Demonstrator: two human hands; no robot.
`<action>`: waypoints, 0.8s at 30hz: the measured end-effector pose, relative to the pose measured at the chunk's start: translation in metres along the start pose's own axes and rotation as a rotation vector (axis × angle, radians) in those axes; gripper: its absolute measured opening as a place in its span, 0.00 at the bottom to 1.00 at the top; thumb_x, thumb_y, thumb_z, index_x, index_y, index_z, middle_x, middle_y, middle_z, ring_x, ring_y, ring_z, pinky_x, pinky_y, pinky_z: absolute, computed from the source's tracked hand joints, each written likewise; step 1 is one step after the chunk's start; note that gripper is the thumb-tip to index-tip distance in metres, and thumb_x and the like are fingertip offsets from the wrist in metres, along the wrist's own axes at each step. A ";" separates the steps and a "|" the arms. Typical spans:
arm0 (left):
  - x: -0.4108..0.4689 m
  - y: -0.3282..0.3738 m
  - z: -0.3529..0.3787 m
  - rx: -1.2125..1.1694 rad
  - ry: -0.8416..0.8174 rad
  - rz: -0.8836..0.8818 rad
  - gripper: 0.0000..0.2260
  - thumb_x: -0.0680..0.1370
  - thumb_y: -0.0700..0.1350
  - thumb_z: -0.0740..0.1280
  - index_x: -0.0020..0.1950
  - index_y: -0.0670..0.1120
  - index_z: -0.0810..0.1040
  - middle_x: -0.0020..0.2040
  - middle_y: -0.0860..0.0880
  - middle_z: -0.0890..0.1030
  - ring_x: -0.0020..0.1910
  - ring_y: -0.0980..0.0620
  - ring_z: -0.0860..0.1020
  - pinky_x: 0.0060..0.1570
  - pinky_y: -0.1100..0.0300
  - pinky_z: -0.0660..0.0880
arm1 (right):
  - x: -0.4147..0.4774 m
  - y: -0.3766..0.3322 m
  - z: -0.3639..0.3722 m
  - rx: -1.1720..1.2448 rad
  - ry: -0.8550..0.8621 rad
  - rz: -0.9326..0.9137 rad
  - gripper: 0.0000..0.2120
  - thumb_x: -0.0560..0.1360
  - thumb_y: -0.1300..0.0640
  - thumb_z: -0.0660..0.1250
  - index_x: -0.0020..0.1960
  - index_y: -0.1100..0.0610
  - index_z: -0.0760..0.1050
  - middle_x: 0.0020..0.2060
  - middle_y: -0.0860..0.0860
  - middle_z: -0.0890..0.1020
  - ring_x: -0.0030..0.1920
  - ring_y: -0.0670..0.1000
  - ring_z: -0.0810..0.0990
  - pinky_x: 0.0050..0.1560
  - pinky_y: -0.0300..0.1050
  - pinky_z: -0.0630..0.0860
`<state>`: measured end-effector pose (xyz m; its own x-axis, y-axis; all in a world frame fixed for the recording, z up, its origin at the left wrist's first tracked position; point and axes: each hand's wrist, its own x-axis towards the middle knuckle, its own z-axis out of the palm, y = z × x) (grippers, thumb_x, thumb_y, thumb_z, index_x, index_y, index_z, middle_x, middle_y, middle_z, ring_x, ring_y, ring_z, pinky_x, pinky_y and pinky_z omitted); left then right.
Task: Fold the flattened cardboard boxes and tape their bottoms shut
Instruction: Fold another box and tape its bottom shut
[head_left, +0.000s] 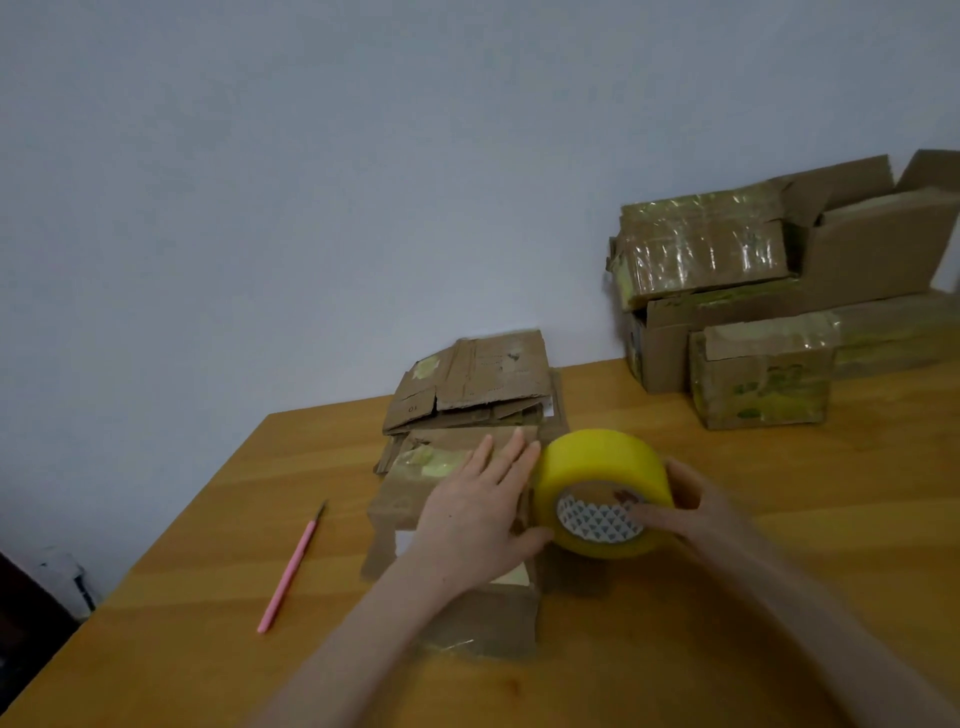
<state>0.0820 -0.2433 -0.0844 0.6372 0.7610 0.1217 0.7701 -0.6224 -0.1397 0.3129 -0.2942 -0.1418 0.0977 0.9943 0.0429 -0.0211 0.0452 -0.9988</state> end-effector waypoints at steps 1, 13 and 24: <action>0.000 -0.001 0.001 0.005 -0.002 0.002 0.38 0.77 0.65 0.57 0.77 0.54 0.40 0.78 0.54 0.40 0.77 0.49 0.43 0.75 0.55 0.45 | 0.001 0.004 0.000 0.019 0.008 -0.013 0.33 0.48 0.40 0.82 0.51 0.45 0.79 0.50 0.51 0.82 0.53 0.54 0.81 0.54 0.59 0.77; -0.004 -0.013 0.006 -0.007 0.142 -0.006 0.35 0.73 0.67 0.60 0.76 0.62 0.49 0.78 0.56 0.51 0.77 0.53 0.52 0.74 0.56 0.51 | -0.010 -0.033 -0.032 -0.443 -0.059 -0.122 0.22 0.65 0.54 0.77 0.55 0.51 0.73 0.47 0.49 0.78 0.45 0.48 0.79 0.38 0.38 0.75; -0.004 -0.024 0.011 0.047 0.107 -0.014 0.35 0.67 0.71 0.43 0.74 0.66 0.44 0.78 0.54 0.50 0.76 0.49 0.53 0.73 0.51 0.50 | -0.022 -0.034 -0.022 -0.467 -0.026 -0.102 0.24 0.63 0.49 0.77 0.55 0.44 0.71 0.48 0.42 0.77 0.46 0.43 0.78 0.39 0.37 0.76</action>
<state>0.0605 -0.2297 -0.0920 0.6277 0.7443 0.2279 0.7785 -0.6004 -0.1832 0.3338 -0.3202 -0.1098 0.0512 0.9894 0.1363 0.4375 0.1005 -0.8936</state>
